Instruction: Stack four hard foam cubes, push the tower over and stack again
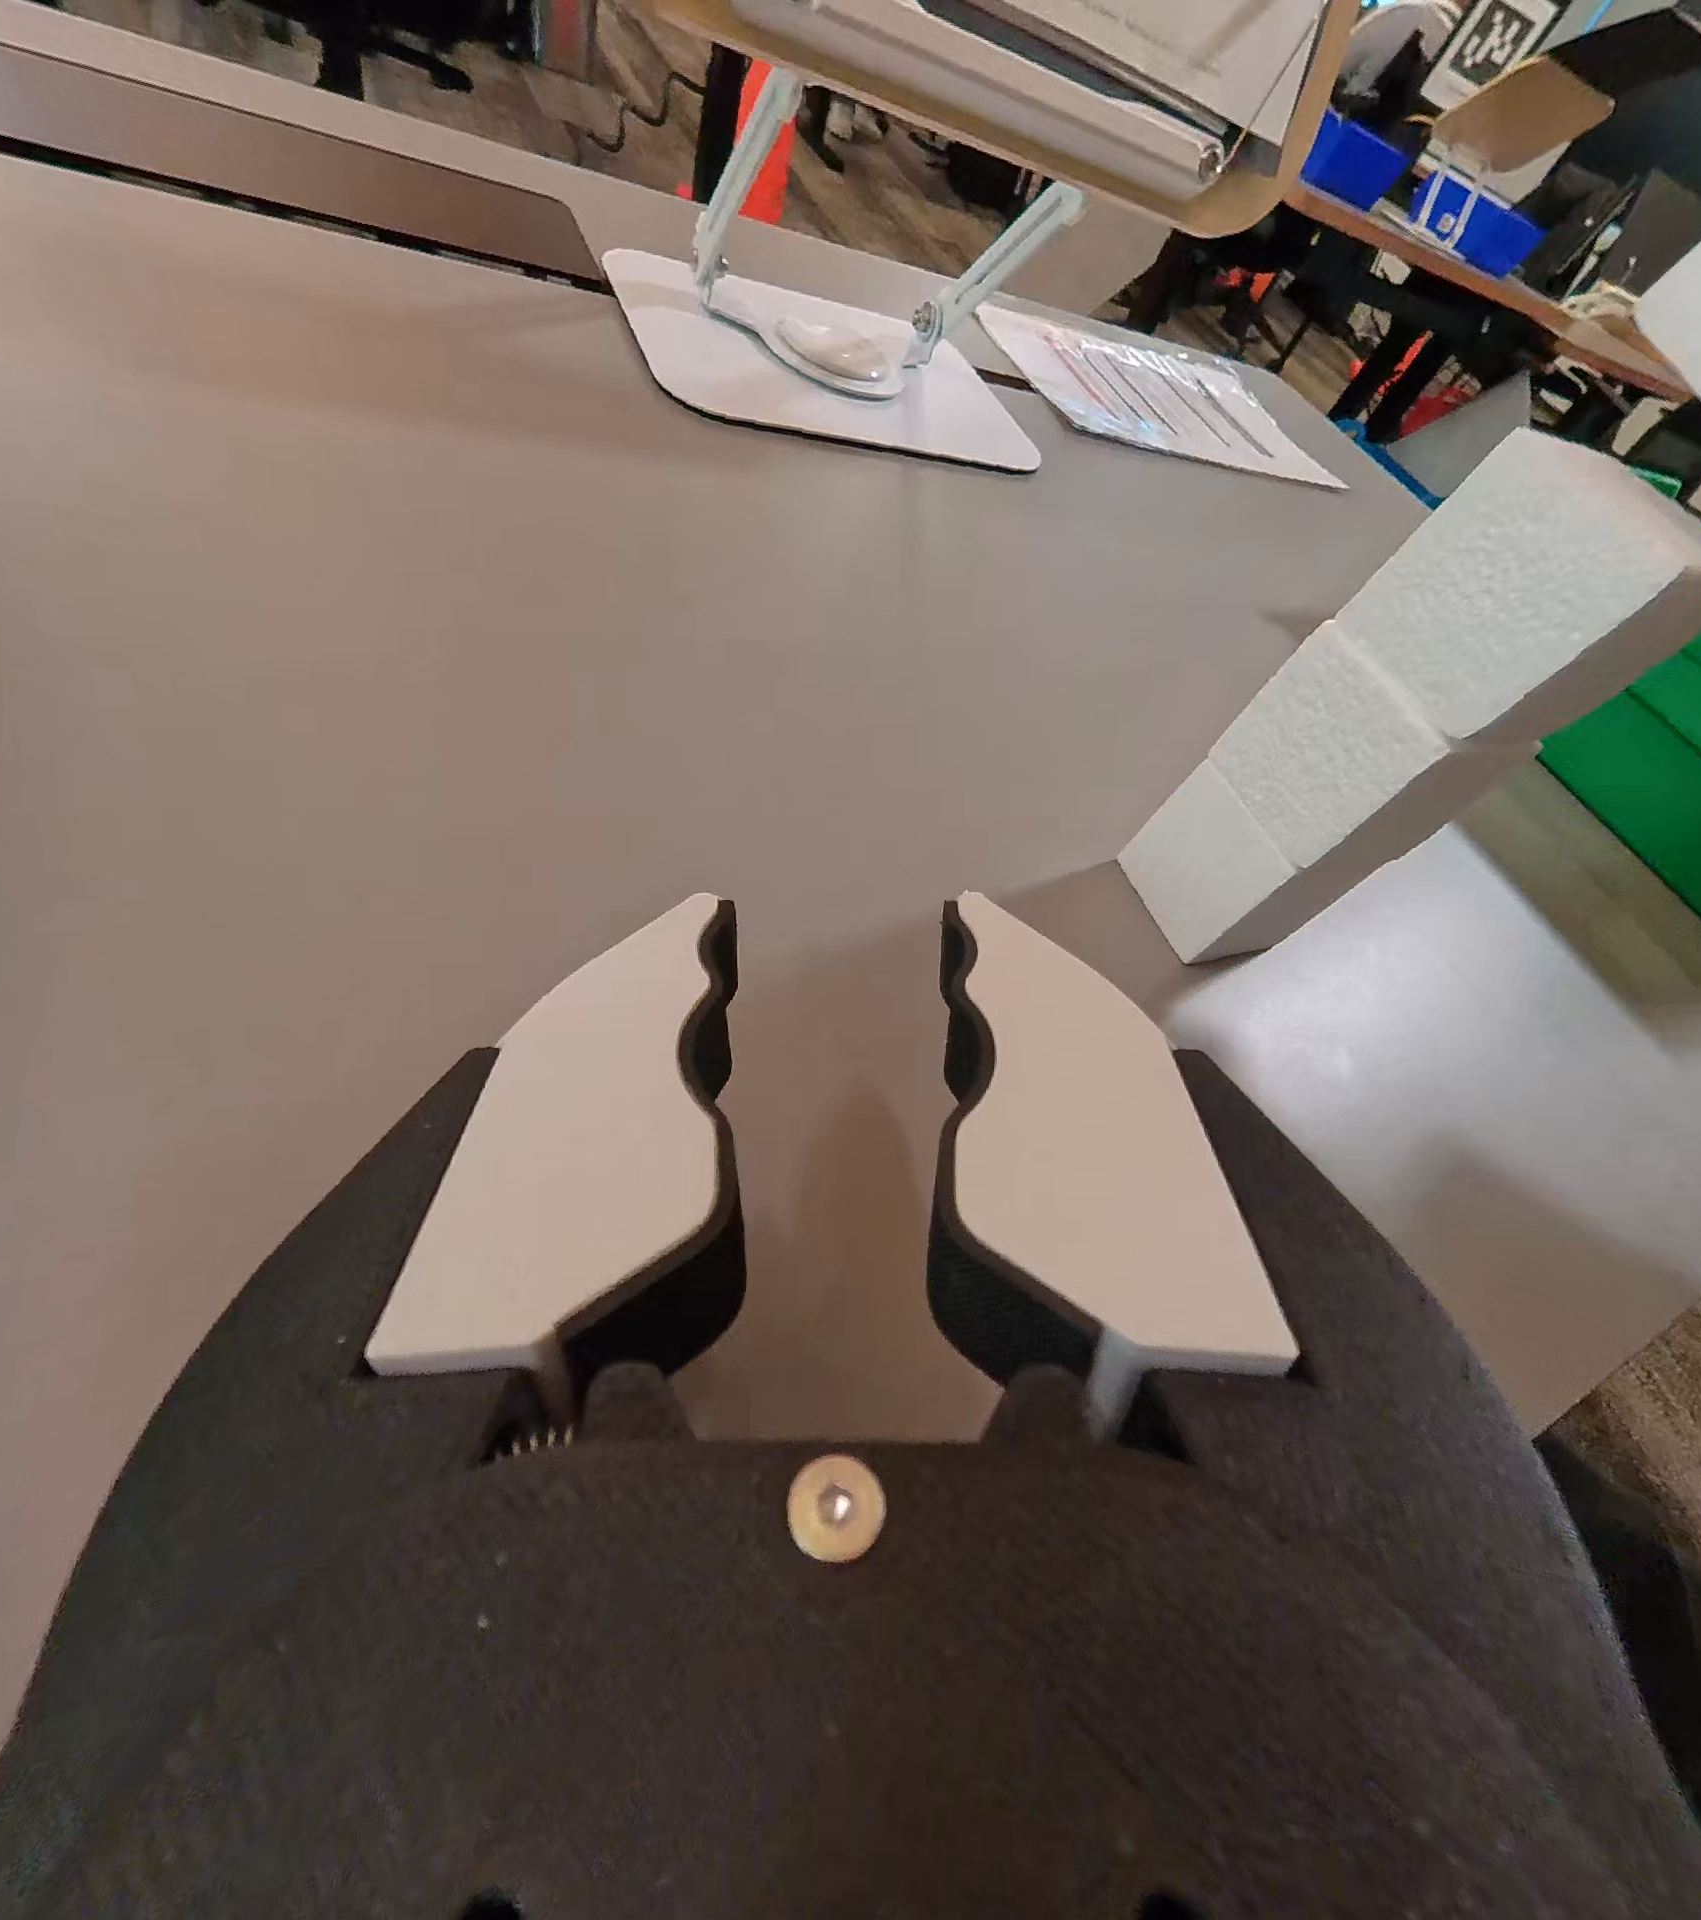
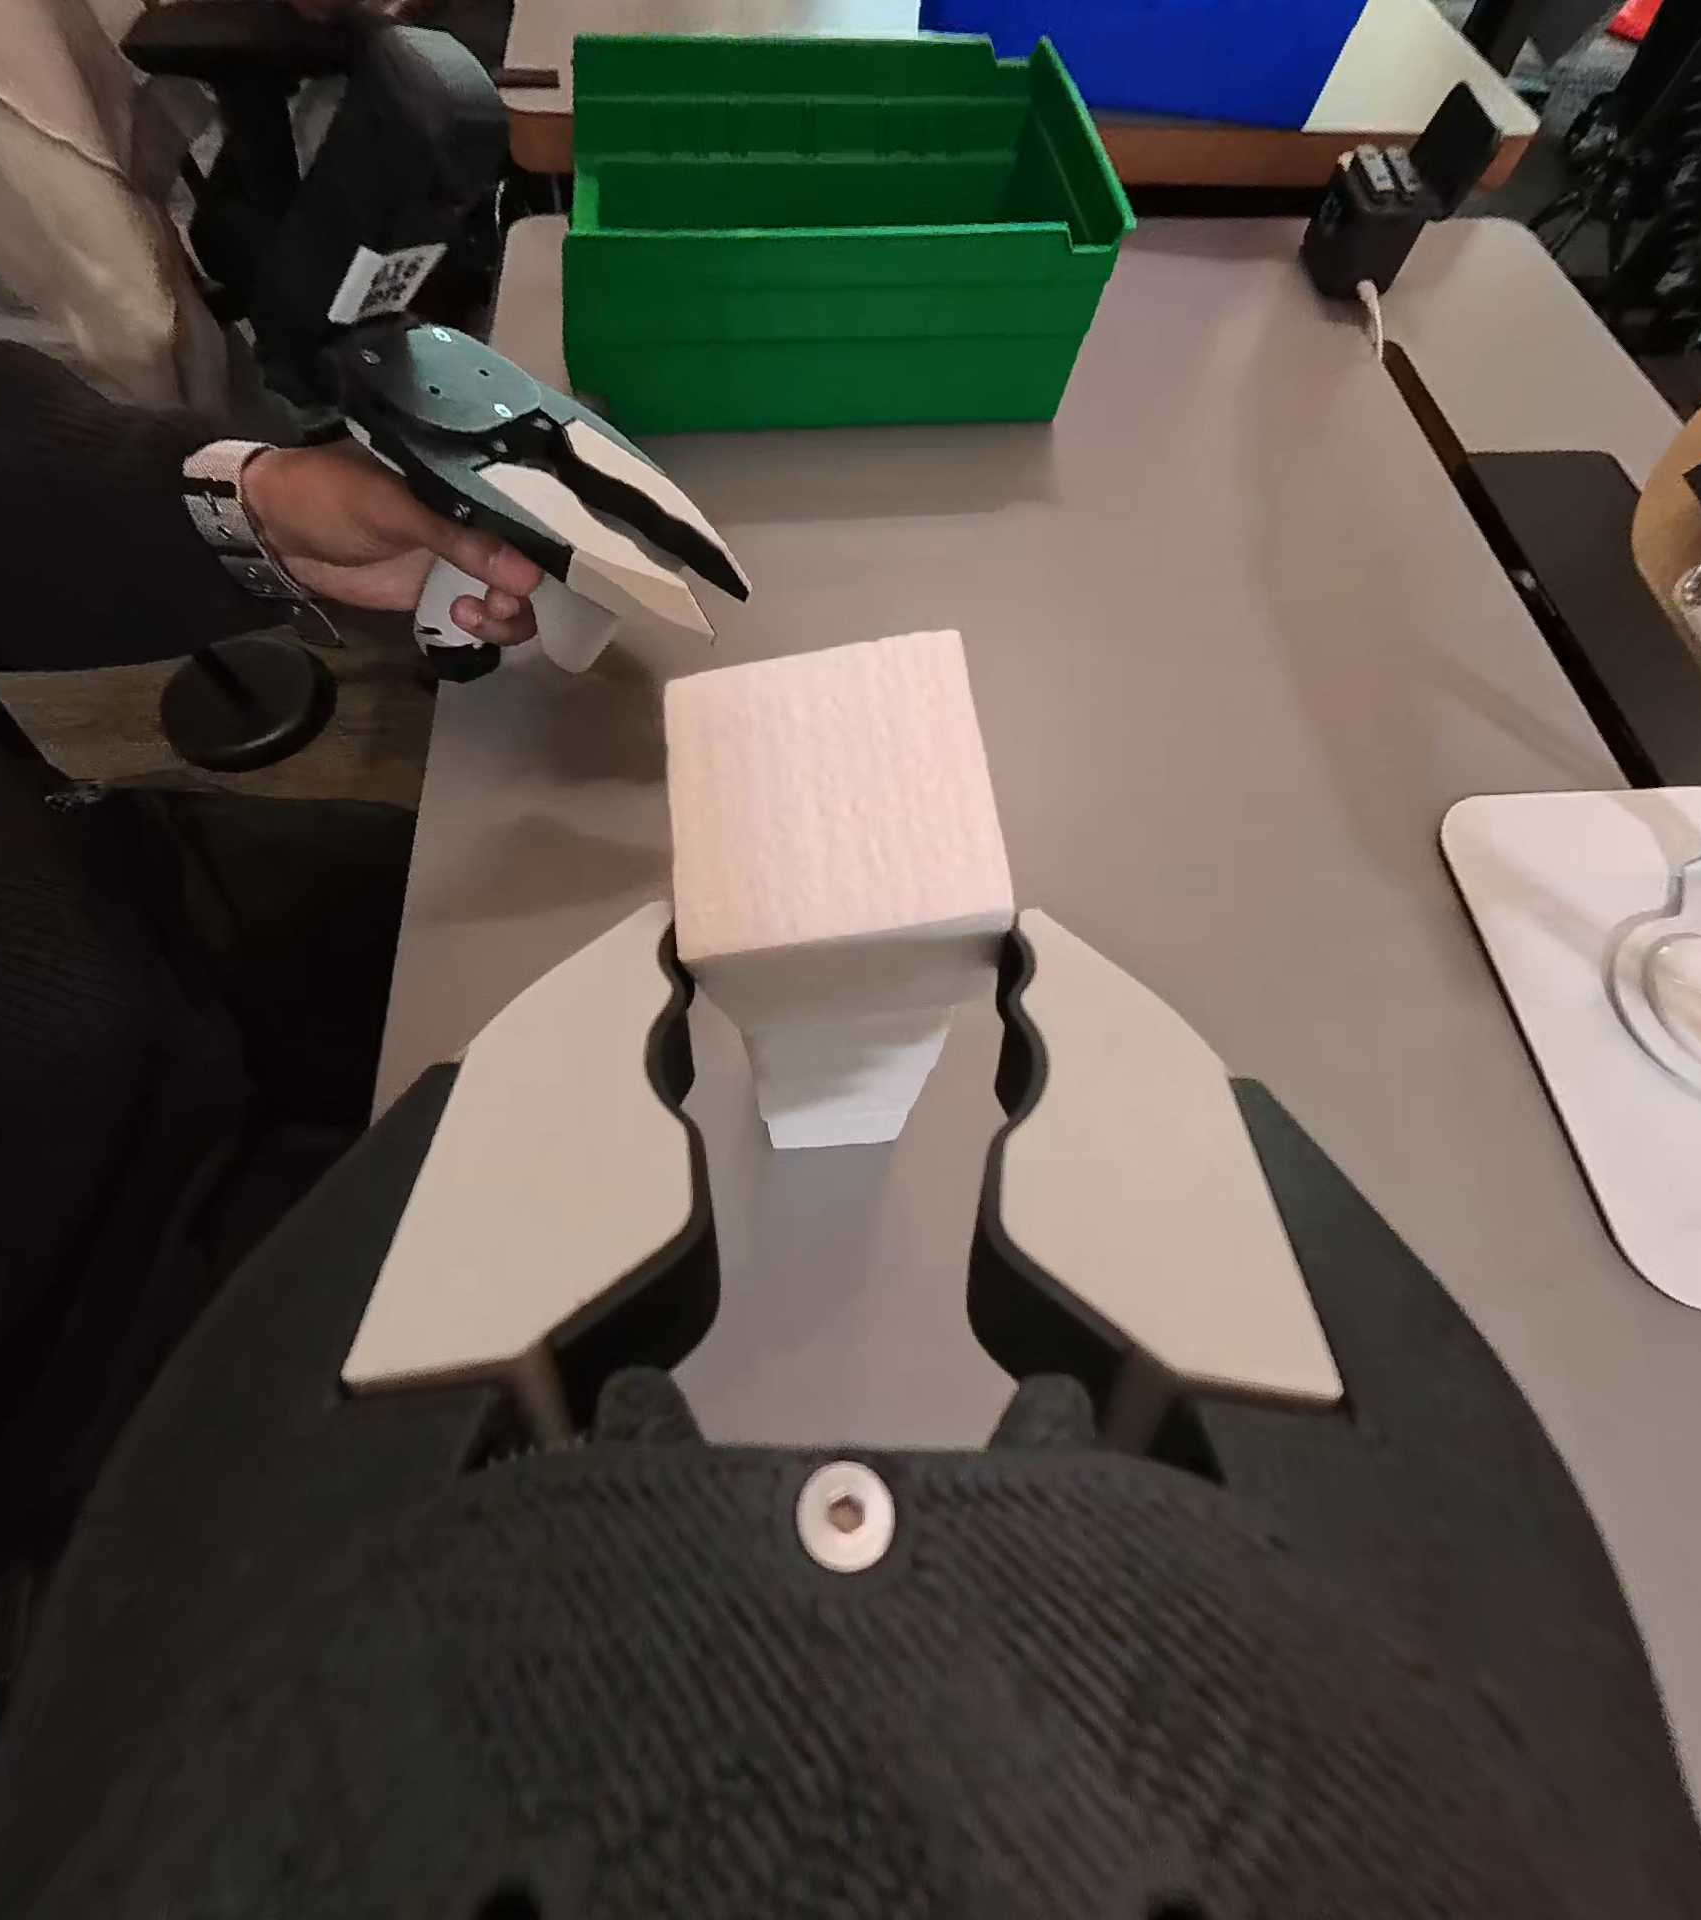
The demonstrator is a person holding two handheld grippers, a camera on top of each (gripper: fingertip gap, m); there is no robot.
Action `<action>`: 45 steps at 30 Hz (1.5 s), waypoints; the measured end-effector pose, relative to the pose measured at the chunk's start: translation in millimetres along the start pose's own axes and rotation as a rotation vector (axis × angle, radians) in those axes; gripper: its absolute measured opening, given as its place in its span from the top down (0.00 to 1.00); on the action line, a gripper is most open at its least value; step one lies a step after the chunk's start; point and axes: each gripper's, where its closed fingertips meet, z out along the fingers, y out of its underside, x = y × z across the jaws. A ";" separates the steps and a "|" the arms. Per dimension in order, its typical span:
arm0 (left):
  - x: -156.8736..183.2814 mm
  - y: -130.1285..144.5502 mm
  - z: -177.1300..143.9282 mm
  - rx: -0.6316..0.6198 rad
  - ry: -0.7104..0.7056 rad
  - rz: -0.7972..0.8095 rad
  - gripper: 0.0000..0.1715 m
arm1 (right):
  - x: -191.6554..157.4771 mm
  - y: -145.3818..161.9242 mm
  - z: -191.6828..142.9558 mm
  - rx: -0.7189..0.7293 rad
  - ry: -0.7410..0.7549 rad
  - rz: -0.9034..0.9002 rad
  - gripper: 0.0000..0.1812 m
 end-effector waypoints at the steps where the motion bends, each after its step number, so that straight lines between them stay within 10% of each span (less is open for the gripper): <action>1: 0.6 0.9 0.6 -0.004 0.002 0.000 0.78 | -0.3 2.1 1.2 -0.010 -0.002 0.001 0.68; 45: 1.4 6.2 0.8 -0.026 0.013 -0.015 0.77 | -1.7 6.0 11.7 -0.029 -0.042 0.093 0.68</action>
